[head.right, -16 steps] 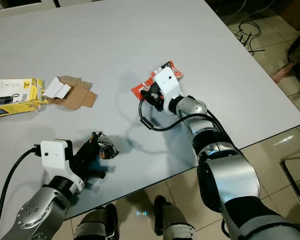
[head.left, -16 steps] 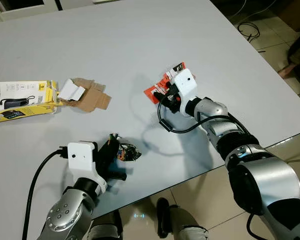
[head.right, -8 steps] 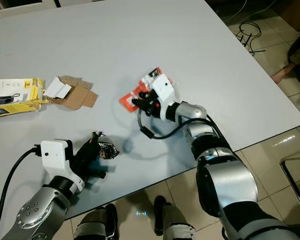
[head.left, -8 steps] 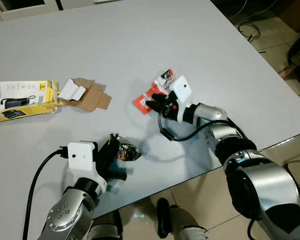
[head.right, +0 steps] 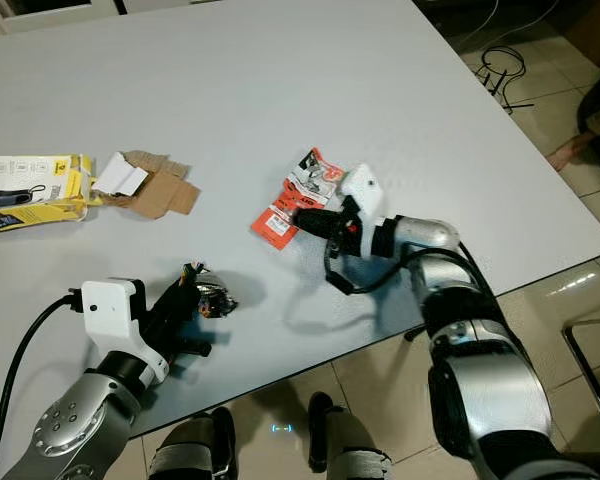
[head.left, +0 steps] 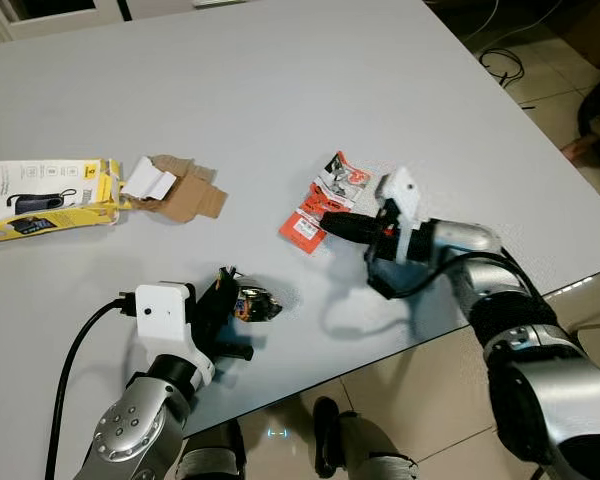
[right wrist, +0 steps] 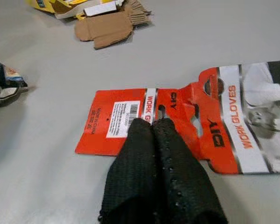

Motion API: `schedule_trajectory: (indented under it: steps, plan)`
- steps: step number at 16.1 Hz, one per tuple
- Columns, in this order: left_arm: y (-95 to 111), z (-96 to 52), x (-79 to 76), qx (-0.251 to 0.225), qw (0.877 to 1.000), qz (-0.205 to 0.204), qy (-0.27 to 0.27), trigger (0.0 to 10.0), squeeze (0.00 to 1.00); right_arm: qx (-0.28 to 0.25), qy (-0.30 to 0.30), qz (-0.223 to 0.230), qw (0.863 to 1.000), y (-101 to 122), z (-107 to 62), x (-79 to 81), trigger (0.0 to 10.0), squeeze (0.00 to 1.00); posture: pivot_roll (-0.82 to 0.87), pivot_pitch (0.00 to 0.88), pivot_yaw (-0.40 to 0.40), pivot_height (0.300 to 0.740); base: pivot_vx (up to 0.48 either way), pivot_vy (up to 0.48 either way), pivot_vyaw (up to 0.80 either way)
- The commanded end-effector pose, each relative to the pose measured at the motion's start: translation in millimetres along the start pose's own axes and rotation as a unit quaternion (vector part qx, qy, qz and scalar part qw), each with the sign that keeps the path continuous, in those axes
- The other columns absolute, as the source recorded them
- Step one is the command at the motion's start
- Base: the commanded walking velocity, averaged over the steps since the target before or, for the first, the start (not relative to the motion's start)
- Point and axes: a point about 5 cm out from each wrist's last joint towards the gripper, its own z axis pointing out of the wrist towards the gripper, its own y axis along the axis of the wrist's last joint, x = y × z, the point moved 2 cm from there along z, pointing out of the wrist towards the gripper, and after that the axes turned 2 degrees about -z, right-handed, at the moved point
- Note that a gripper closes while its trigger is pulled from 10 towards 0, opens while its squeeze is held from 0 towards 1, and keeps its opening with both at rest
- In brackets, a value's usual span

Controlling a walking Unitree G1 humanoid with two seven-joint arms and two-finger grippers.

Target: Picking trash to rubbish bin

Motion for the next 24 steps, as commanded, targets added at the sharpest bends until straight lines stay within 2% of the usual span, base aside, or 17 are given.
schedule_trajectory:
  steps: [1, 3, 4, 5, 6, 9, 10, 13, 17, 18, 20, 21, 24]
  plan:
    - [-8.6, 0.0, 2.6, 0.02, 1.0, -0.001, 0.004, 4.7, 0.0, -0.02, -0.017, -0.003, 1.0, 12.2, -8.3, -7.8, 0.0, 0.0, 0.11, 0.228, -0.06, 0.74, 0.0, 0.0, 0.0]
    - [-8.5, 0.3, 2.9, 0.019, 1.0, -0.001, 0.004, 4.8, 0.0, -0.026, -0.035, -0.006, 0.999, 17.9, -11.4, -13.0, 0.0, 0.0, 0.11, 0.225, -0.059, 0.74, 0.0, 0.0, 0.0]
    - [-8.1, 0.6, 3.0, 0.018, 1.0, 0.0, 0.004, 4.9, 0.0, -0.031, -0.071, -0.02, 0.997, 24.7, -13.5, -20.9, 3.5, 0.0, 0.11, 0.225, -0.059, 0.74, 0.0, 0.0, 0.0]
    - [-7.6, 0.7, 3.3, 0.018, 1.0, 0.0, 0.004, 5.5, 0.0, -0.038, -0.09, -0.021, 0.995, 29.9, -14.4, -25.2, 8.6, 0.33, 0.11, 0.225, -0.059, 0.74, 0.0, 0.0, 0.0]
    - [-7.1, 0.9, 3.9, 0.018, 1.0, 0.001, 0.005, 5.9, 0.0, -0.044, -0.107, -0.02, 0.993, 34.1, -14.8, -28.7, 10.0, 1.0, 0.11, 0.221, -0.056, 0.74, 0.0, 0.0, 0.0]
    - [-5.1, 1.4, 6.1, 0.013, 1.0, 0.006, 0.01, 6.1, 0.0, -0.05, -0.138, -0.028, 0.989, 40.0, -12.8, -33.1, 10.0, 1.0, 0.11, 0.219, -0.055, 0.74, 0.0, 0.0, 0.0]
    - [1.6, 0.5, 13.0, -0.001, 0.999, 0.022, 0.029, 10.0, 0.0, -0.047, -0.147, -0.039, 0.987, 39.8, -9.5, -32.6, 10.0, 1.0, 0.12, 0.218, -0.056, 0.74, 0.0, 0.0, 0.0]
    - [3.3, -4.6, 30.8, -0.001, 0.997, 0.039, 0.062, 10.0, 0.0, -0.046, -0.158, -0.035, 0.986, 37.3, -4.5, -31.5, 10.0, 1.0, 0.12, 0.22, -0.057, 0.74, 0.0, 0.0, 0.0]
    - [-0.7, -23.1, 39.6, 0.028, 0.997, 0.062, 0.041, 10.0, 0.0, -0.038, -0.171, -0.033, 0.984, 32.7, -1.1, -31.0, 10.0, 1.0, 0.13, 0.224, -0.057, 0.74, 0.0, 0.0, 0.0]
    - [-0.6, -32.0, 42.4, 0.042, 0.996, 0.072, 0.027, 10.0, 0.0, -0.017, -0.184, -0.041, 0.982, 28.4, -0.5, -32.6, 10.0, 1.0, 0.14, 0.228, -0.055, 0.74, 0.0, 0.0, 0.0]
    - [0.4, -37.4, 43.9, 0.049, 0.996, 0.077, 0.02, 10.0, 0.0, 0.006, -0.203, -0.049, 0.978, 24.8, -0.4, -35.5, 10.0, 1.0, 0.14, 0.228, -0.055, 0.74, 0.0, 0.0, 0.0]
    - [0.8, -40.9, 45.2, 0.053, 0.995, 0.081, 0.018, 10.0, 0.0, 0.034, -0.221, -0.056, 0.973, 20.2, 0.6, -38.1, 10.0, 1.0, 0.14, 0.228, -0.049, 0.74, 0.0, 0.0, 0.0]
    - [1.1, -40.7, 43.3, 0.052, 0.996, 0.078, 0.015, 10.0, 0.0, 0.069, -0.235, -0.096, 0.965, 15.5, 7.9, -36.8, 10.0, 1.0, 0.15, 0.228, -0.049, 0.74, 0.0, 0.0, 0.0]
